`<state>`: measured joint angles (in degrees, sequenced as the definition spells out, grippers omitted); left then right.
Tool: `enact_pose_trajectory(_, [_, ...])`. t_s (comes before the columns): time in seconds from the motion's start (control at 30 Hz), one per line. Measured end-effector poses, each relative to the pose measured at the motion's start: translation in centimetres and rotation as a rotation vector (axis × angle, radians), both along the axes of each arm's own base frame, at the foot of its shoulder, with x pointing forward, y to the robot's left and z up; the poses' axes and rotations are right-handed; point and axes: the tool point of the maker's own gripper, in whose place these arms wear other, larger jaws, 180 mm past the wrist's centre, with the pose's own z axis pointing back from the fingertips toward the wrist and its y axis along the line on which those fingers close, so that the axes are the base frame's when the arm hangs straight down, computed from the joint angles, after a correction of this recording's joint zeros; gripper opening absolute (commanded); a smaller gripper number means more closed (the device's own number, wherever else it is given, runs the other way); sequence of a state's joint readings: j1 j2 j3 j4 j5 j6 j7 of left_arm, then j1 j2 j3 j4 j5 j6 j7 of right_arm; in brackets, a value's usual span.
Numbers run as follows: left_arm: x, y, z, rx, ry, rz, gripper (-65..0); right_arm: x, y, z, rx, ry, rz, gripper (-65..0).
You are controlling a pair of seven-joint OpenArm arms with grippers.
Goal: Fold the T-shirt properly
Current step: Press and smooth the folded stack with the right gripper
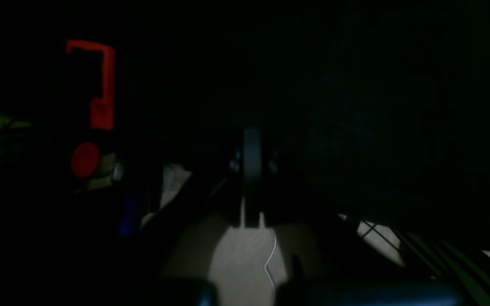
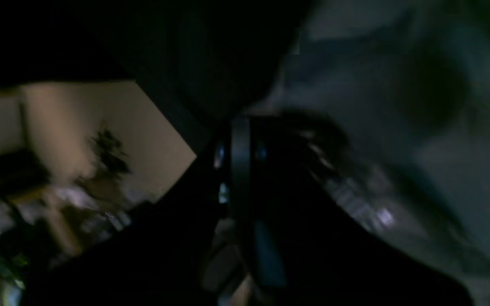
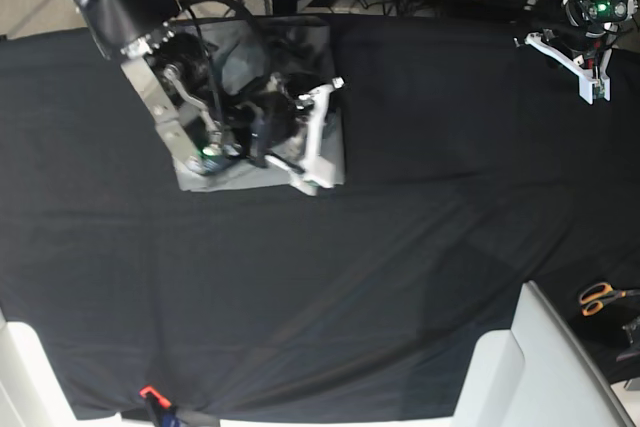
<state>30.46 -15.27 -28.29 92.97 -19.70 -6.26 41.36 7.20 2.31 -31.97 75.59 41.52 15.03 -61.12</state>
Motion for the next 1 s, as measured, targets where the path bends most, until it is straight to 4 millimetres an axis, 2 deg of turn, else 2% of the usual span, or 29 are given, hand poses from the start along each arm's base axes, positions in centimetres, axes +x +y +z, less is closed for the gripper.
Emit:
enact_pose_trajectory(0.1, [0.0, 0.0, 0.0, 0.000, 0.000, 0.000, -65.0, 0.1, 1.3, 0.8, 0.032, -0.009, 0.009, -64.4])
enact_pose_trajectory(0.2, [0.0, 0.0, 0.0, 0.000, 0.000, 0.000, -65.0, -0.9, 0.6, 0.7, -0.013, 0.019, 0.051, -64.4])
enact_pose_trajectory(0.23, [0.0, 0.0, 0.0, -0.001, 0.001, 0.001, -65.0, -0.9, 0.5, 1.3, -0.015, -0.005, 0.059, -64.5])
enact_pose_trajectory(0.37, [0.0, 0.0, 0.0, -0.001, 0.000, 0.002, -65.0, 1.3, 1.4, 6.9, 0.076, -0.146, 0.028, -64.5])
enact_pose_trajectory(0.43, [0.0, 0.1, 0.0, 0.002, 0.001, 0.000, -65.0, 4.0, -0.9, 8.7, 0.085, -0.179, -0.126, -64.5])
enact_pose_trajectory(0.5, [-0.1, 0.1, 0.0, 0.001, 0.003, 0.002, -65.0, 5.9, -5.9, 7.1, -0.003, -0.174, -0.273, -64.7])
enact_pose_trajectory(0.53, [-0.1, 0.1, 0.0, 0.000, 0.002, 0.000, -65.0, 5.9, -8.1, 5.9, -0.062, -0.163, -0.310, -64.7])
enact_pose_trajectory(0.6, [0.1, 0.1, 0.0, 0.002, 0.000, 0.000, -65.0, 5.1, -10.3, 4.2, -0.111, -0.125, -0.332, -64.7])
enact_pose_trajectory(0.67, [0.0, 0.1, 0.0, 0.000, 0.001, 0.000, -65.0, 5.1, -10.2, 3.9, -0.098, -0.120, -0.331, -64.7])
enact_pose_trajectory(0.77, [0.1, 0.2, 0.1, 0.005, 0.000, 0.000, -65.0, 5.7, -9.9, 4.4, -0.081, -0.138, -0.336, -64.7])
enact_pose_trajectory(0.83, [0.4, 0.1, 0.1, 0.000, -0.009, 0.004, -65.0, 4.3, -9.9, 4.0, -0.091, -0.104, -0.323, -64.7])
enact_pose_trajectory(0.93, [0.8, -0.2, 0.1, -0.005, -0.017, -0.001, -65.0, 1.4, -9.1, 2.0, -0.107, -0.012, -0.308, -64.7])
enact_pose_trajectory(1.0, [0.5, -0.1, 0.1, -0.002, -0.010, -0.002, -65.0, 1.2, -7.7, 1.6, -0.054, 0.013, -0.307, -64.7])
